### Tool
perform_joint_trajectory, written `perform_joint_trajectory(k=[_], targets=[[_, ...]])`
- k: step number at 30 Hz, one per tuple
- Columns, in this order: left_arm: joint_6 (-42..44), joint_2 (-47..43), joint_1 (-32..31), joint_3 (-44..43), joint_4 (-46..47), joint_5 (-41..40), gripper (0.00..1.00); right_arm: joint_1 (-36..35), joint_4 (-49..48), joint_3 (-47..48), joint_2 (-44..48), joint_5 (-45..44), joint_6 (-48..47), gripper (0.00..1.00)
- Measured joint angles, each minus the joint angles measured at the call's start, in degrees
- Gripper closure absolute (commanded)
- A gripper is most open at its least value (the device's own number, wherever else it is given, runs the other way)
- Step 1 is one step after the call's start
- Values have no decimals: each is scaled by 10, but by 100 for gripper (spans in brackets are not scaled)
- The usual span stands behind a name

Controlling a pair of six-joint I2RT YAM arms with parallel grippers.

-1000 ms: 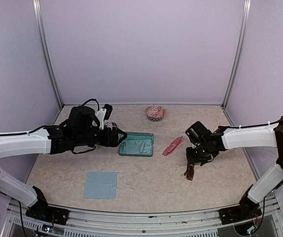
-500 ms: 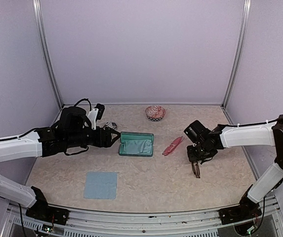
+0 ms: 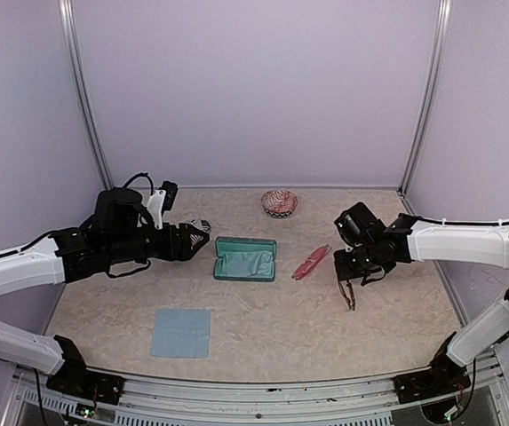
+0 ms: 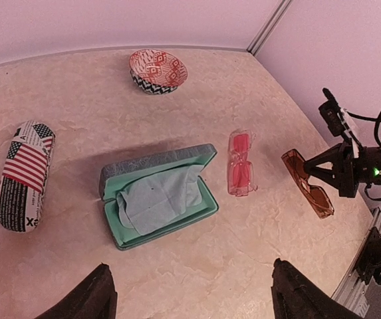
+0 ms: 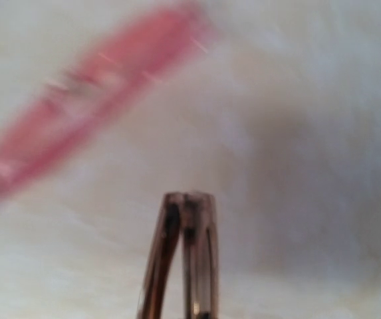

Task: Organize the sunglasses
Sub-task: Place the sunglasses in the sunglasses case.

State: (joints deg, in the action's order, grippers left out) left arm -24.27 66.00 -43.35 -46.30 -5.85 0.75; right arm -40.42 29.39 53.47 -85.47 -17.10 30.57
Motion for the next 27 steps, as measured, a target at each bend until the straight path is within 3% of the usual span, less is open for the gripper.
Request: perform_joint_trajectory(k=[6, 11, 20, 27], targets=[[-4, -30, 29, -21, -61, 8, 14, -38, -46, 16, 24, 6, -77, 100], [3, -98, 101, -59, -126, 19, 2, -66, -91, 61, 7, 11, -178, 100], [46, -196, 241, -85, -176, 22, 1, -131, -173, 169, -74, 24, -388, 100], [56, -203, 276, -35, -165, 23, 1, -162, -220, 205, -119, 44, -561, 100]])
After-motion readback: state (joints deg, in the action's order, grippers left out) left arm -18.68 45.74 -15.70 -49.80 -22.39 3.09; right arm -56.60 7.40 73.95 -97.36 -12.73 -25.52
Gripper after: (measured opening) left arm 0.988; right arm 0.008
